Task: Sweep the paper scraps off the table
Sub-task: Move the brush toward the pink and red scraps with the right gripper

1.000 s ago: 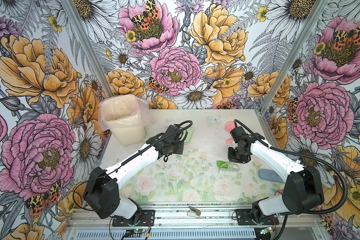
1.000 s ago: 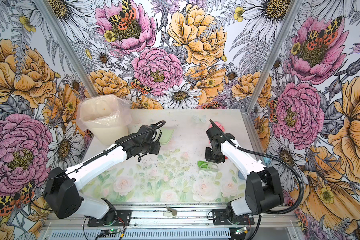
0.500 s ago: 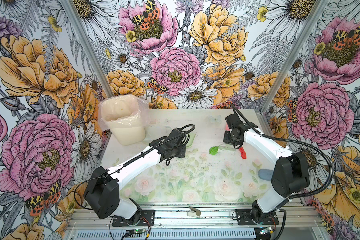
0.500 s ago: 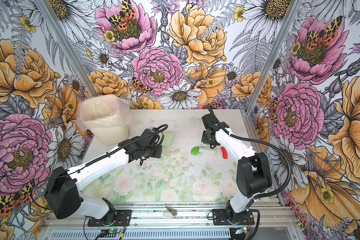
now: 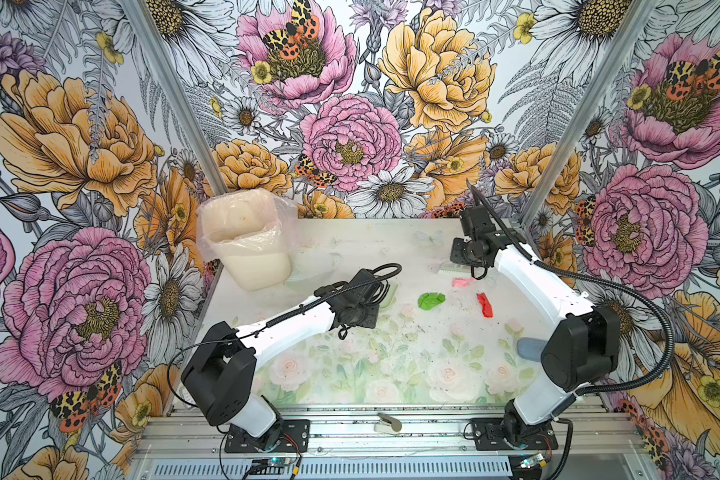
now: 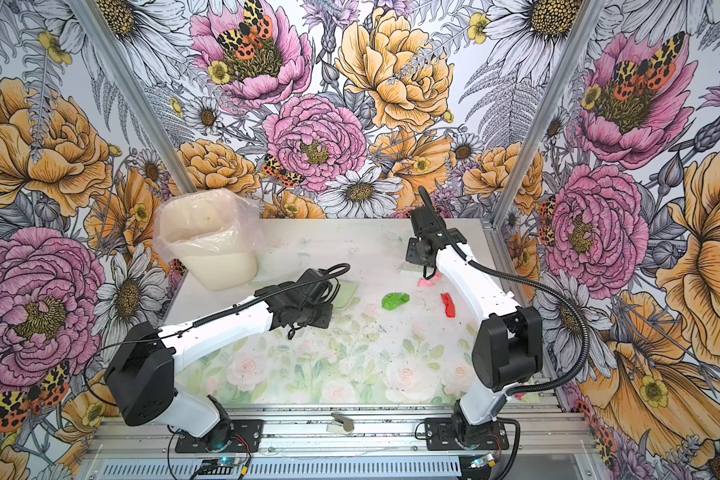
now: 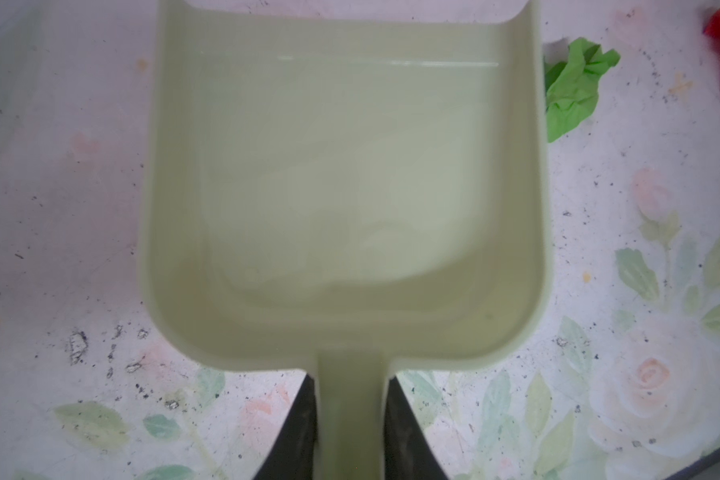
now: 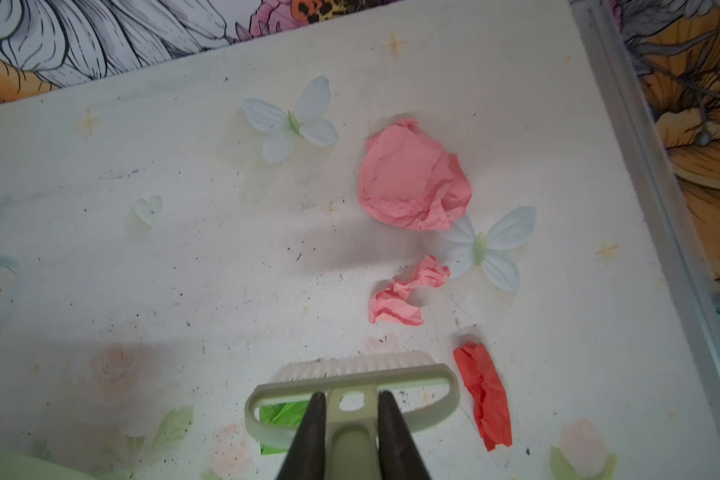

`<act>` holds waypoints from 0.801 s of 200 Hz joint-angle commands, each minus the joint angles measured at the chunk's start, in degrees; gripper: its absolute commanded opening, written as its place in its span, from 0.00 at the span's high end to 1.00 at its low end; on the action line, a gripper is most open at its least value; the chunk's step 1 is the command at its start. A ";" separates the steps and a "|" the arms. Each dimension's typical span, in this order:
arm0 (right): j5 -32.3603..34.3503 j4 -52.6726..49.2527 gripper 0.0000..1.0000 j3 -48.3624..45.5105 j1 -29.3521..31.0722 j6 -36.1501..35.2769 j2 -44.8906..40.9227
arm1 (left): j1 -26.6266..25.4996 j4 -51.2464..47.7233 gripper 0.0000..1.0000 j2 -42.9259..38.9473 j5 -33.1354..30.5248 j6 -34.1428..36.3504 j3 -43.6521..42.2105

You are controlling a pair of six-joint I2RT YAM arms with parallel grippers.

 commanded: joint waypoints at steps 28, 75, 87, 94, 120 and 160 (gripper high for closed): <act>9.33 5.51 1.00 8.14 -6.08 2.86 5.19 | -3.26 1.07 1.00 2.69 -1.37 0.09 0.95; 11.76 6.22 1.00 8.39 -9.21 3.58 7.91 | -4.78 1.07 1.00 4.63 -1.89 -0.35 2.03; 12.09 6.01 1.00 5.33 -9.50 3.13 5.91 | -4.86 1.07 1.00 4.95 -1.96 -0.44 2.31; 12.45 5.44 1.00 3.55 -9.57 3.17 4.55 | -4.86 1.07 1.00 5.18 -2.03 -0.40 2.43; 16.81 3.11 1.00 -3.88 -10.01 4.21 -1.49 | -4.87 1.08 1.00 5.91 -1.48 0.15 3.47; 21.02 -0.18 1.00 -11.39 -11.61 4.93 -6.32 | -5.04 1.06 1.00 6.87 -1.10 0.57 4.47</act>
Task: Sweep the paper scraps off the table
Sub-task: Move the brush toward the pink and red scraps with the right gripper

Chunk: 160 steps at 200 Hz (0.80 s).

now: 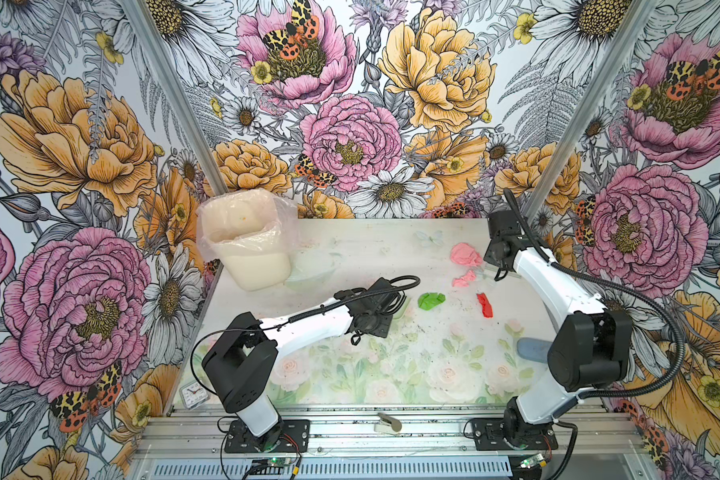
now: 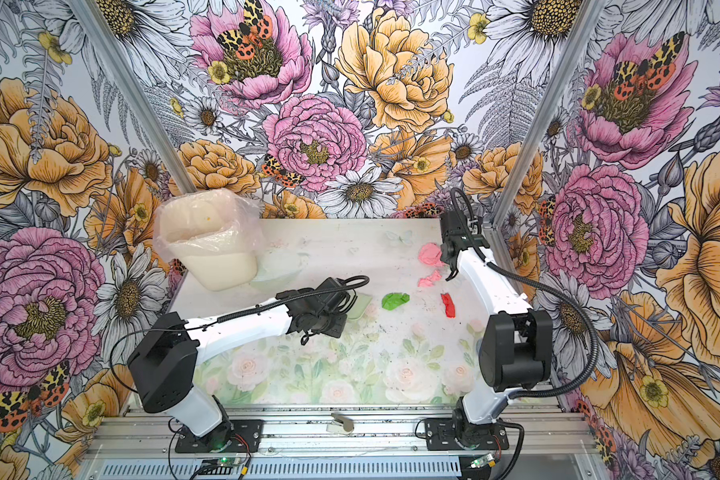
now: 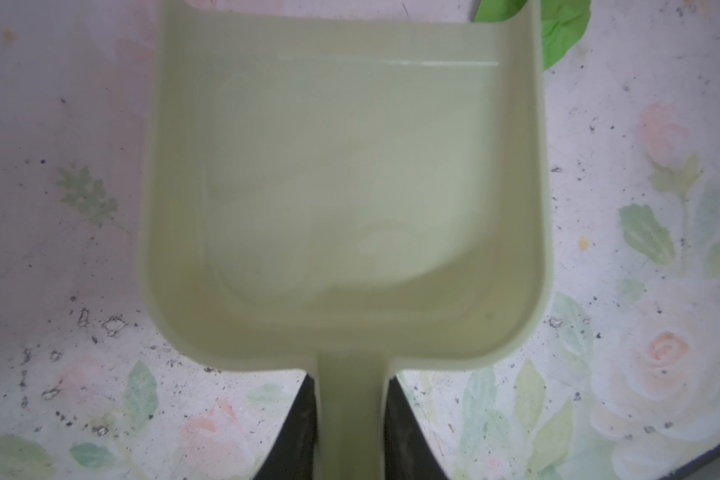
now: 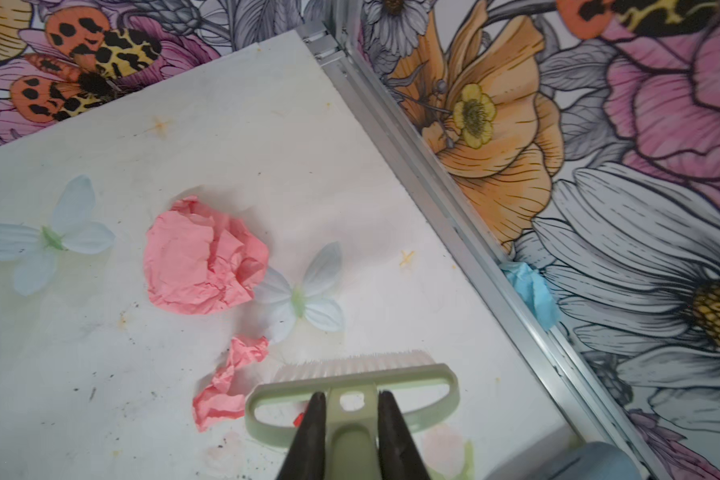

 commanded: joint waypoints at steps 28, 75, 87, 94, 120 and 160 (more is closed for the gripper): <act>1.01 -2.13 1.00 -5.54 -2.10 1.44 -1.65 | -0.61 0.96 1.00 1.38 -0.70 0.28 1.60; -4.35 -0.43 1.00 -8.17 0.09 0.75 1.76 | -1.02 0.96 1.00 1.41 -0.27 0.06 1.31; -5.69 -0.34 1.00 -8.35 1.19 0.86 1.94 | -1.11 0.93 1.00 1.48 -0.35 0.09 1.30; -6.44 -0.33 1.00 -8.49 2.00 1.21 1.85 | -1.20 0.74 1.00 1.54 -0.35 0.09 1.31; -9.09 -0.08 1.00 -9.27 6.15 2.97 1.20 | -1.28 0.28 1.00 1.26 -0.27 0.12 1.29; -15.22 2.74 1.00 -9.80 10.28 5.22 0.67 | -1.81 -1.37 1.00 0.01 -0.05 0.70 0.20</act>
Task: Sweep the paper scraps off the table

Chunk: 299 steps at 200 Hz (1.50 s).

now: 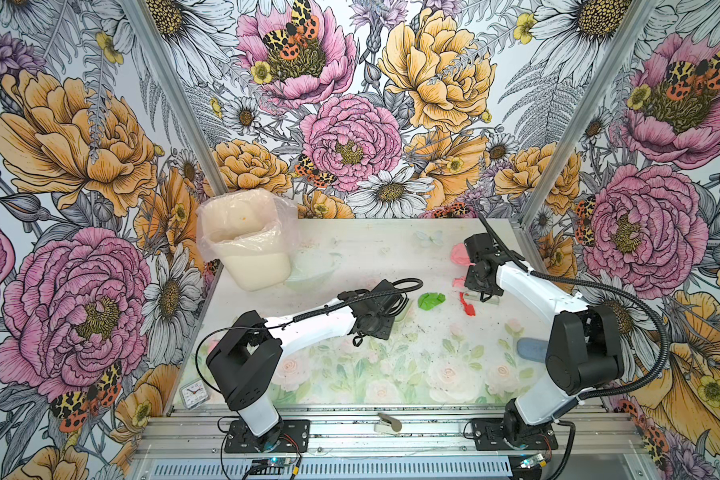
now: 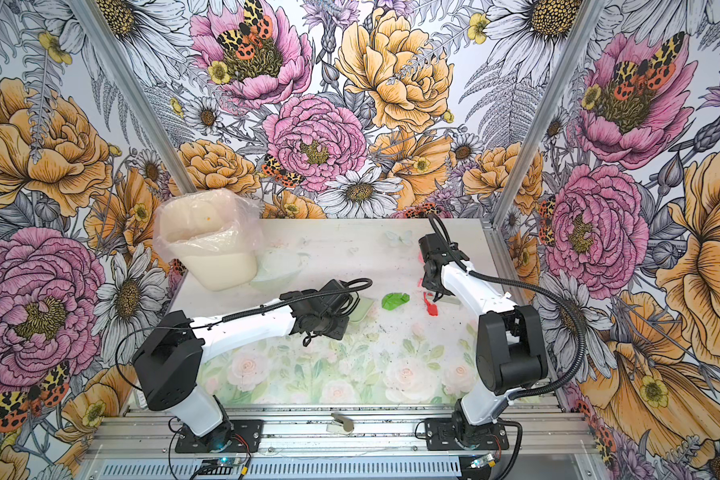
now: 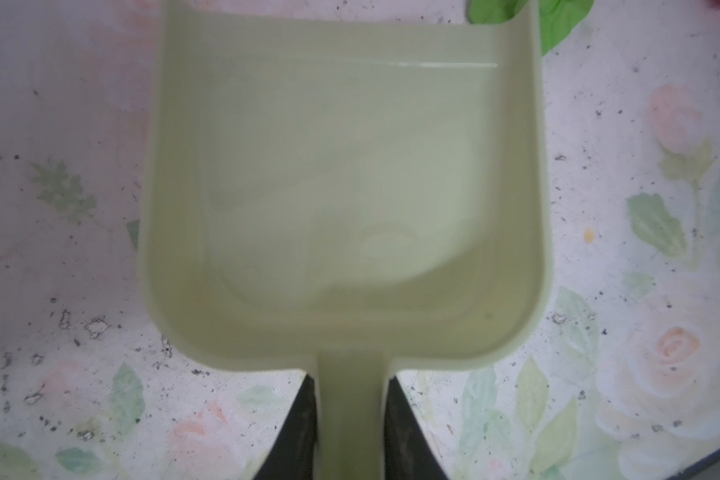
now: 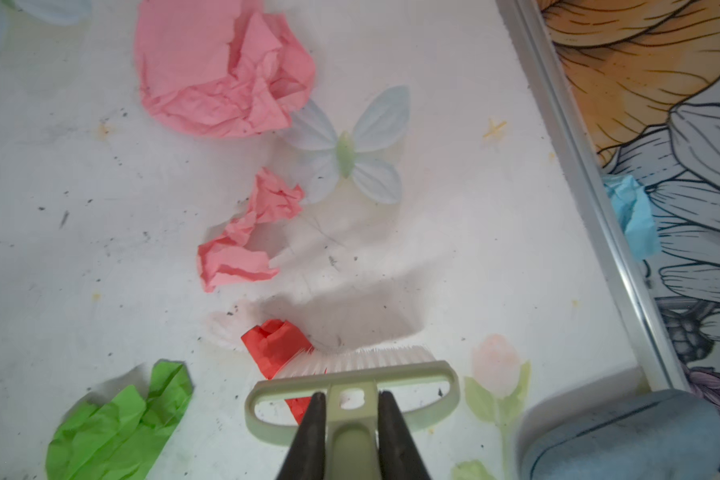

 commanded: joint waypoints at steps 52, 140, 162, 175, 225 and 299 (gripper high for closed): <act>-5.09 7.12 1.00 3.51 0.92 -0.09 -3.63 | -1.43 -0.91 1.00 -3.46 0.85 0.70 -2.29; -4.85 9.45 1.00 16.31 -4.68 -4.70 9.34 | -3.92 -2.27 1.00 -3.87 2.83 2.98 -2.46; -6.12 9.62 1.00 16.56 -4.71 -4.27 11.65 | -4.71 -2.32 1.00 -3.10 3.02 2.96 -1.69; -6.70 10.02 1.00 15.94 -4.59 -3.98 11.86 | -5.36 -2.32 1.00 -2.62 3.05 2.95 -1.33; -12.45 12.28 1.00 9.15 -3.27 0.12 8.56 | -6.73 -2.41 1.00 0.62 4.06 3.16 1.24; -17.16 13.45 1.00 4.46 4.61 5.32 2.77 | -7.99 -3.11 1.00 2.84 4.64 3.60 2.50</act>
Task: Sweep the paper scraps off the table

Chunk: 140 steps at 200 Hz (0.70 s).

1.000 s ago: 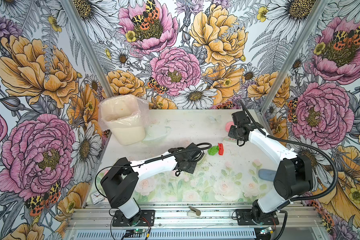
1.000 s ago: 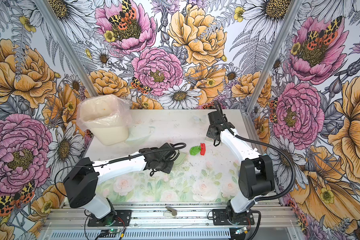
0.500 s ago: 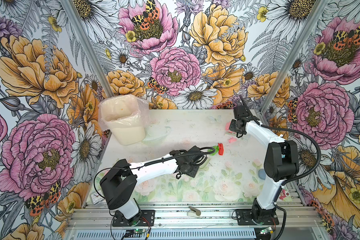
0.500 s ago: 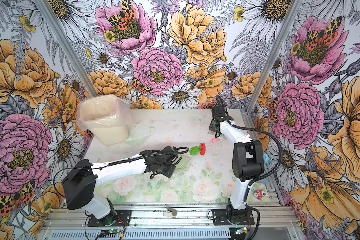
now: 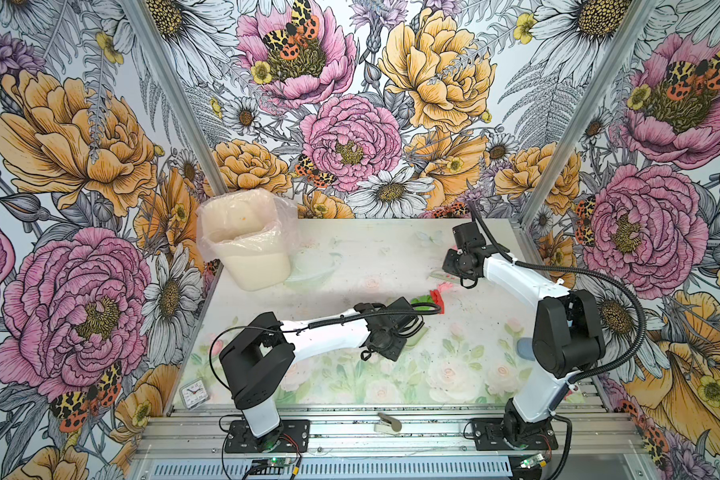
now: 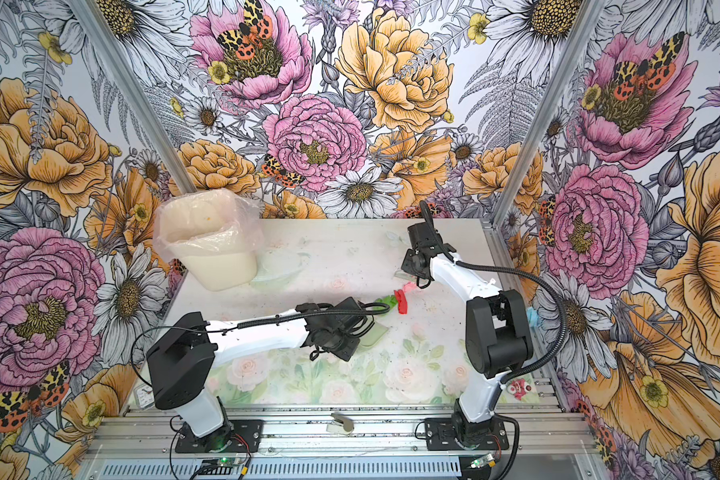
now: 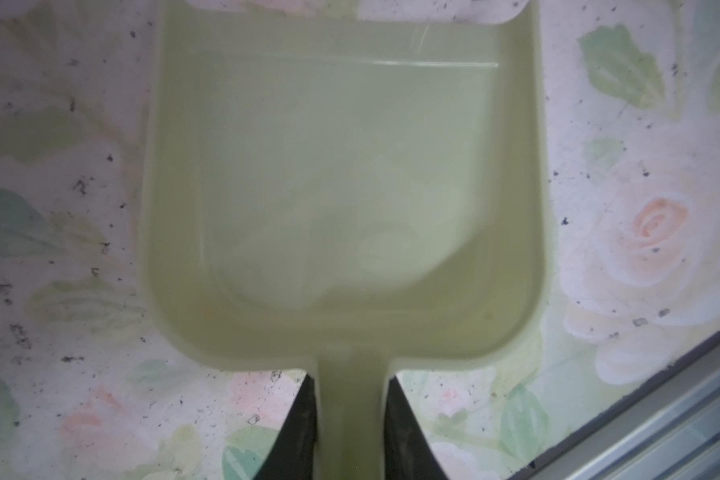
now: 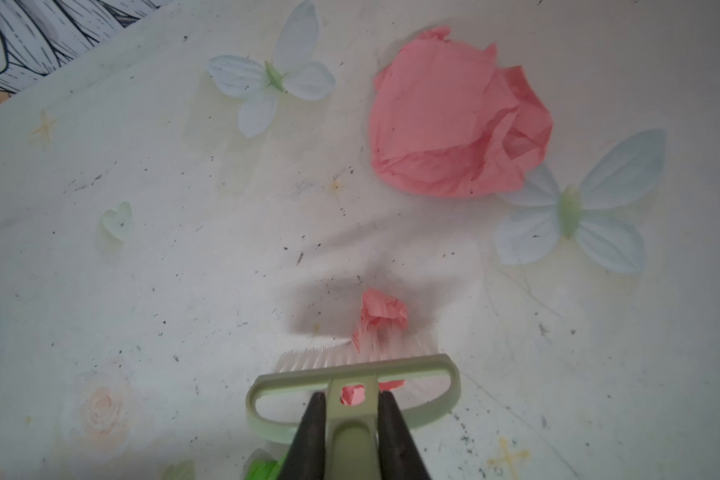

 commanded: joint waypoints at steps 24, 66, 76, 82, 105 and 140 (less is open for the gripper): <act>-1.82 0.77 1.00 -2.31 2.40 2.63 -5.93 | -0.87 -0.11 1.00 -0.37 0.73 0.80 1.72; -0.15 0.69 1.00 0.94 1.66 -0.41 -6.23 | -1.04 -0.16 1.00 0.59 0.50 0.96 1.85; -0.22 0.69 1.00 1.67 1.43 -0.56 -6.06 | -1.20 -0.14 1.00 0.78 0.52 0.92 1.84; -0.09 0.68 1.00 2.10 1.32 -0.70 -6.08 | -1.16 -0.16 1.00 0.90 0.50 0.77 1.73; 0.60 0.67 1.00 3.50 0.66 -1.47 -5.46 | -1.31 -0.12 1.00 0.80 0.75 0.54 1.35; 6.43 0.62 1.00 5.32 -0.09 -3.06 -3.06 | -1.53 -0.16 1.00 0.16 0.51 0.53 0.92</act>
